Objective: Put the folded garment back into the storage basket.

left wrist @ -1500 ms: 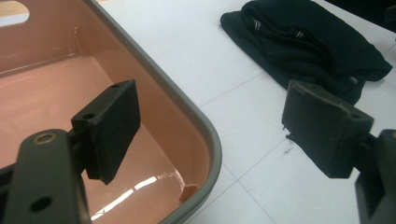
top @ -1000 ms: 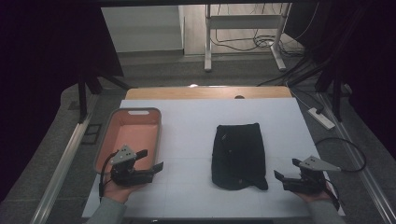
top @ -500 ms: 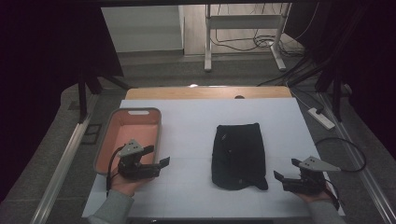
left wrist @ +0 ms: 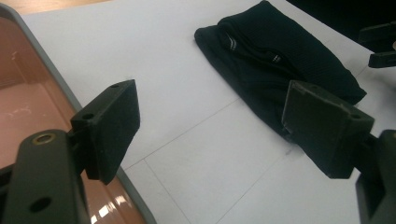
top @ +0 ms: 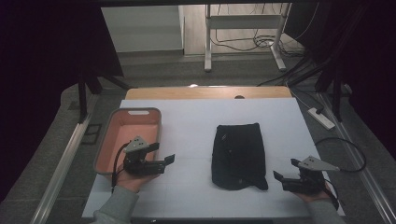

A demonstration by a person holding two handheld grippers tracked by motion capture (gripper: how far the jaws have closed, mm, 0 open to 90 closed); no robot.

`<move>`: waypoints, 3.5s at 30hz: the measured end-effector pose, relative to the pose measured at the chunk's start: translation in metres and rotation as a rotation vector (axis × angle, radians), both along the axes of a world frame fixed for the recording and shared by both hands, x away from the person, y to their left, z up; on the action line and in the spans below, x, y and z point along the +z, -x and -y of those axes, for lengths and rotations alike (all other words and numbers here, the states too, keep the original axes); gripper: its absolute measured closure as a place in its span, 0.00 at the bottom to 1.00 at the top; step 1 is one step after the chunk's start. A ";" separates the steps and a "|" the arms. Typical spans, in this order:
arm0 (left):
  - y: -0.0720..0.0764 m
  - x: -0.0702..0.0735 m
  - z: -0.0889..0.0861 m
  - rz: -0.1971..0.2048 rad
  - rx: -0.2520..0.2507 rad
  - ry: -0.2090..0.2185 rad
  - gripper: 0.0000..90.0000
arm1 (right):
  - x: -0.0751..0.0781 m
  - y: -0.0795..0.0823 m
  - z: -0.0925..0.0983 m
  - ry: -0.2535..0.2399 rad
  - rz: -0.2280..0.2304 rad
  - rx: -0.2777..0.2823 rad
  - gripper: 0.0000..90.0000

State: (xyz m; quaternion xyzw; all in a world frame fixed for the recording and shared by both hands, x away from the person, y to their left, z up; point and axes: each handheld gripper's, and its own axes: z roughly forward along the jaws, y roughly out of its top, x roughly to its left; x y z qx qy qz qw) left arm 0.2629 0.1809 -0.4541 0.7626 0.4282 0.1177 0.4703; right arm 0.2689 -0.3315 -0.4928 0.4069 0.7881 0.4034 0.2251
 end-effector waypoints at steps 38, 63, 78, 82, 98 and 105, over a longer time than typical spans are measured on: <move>-0.031 -0.002 0.046 -0.040 -0.046 -0.014 0.21 | -0.001 -0.003 -0.004 0.014 -0.003 0.014 0.17; -0.054 -0.011 0.089 -0.076 -0.086 -0.052 0.21 | -0.001 -0.004 -0.004 0.010 -0.006 0.018 0.17; -0.069 -0.014 0.110 -0.089 -0.100 -0.081 0.20 | -0.003 -0.005 -0.003 0.007 -0.011 0.018 0.17; -0.072 -0.015 0.114 -0.090 -0.105 -0.088 0.20 | -0.003 -0.005 -0.003 0.006 -0.015 0.017 0.17; -0.084 -0.017 0.125 -0.101 -0.088 -0.084 0.16 | -0.004 -0.005 -0.003 0.004 -0.018 0.016 0.17; -0.090 -0.020 0.134 -0.102 -0.089 -0.075 0.15 | -0.004 -0.006 -0.003 0.007 -0.018 0.017 0.17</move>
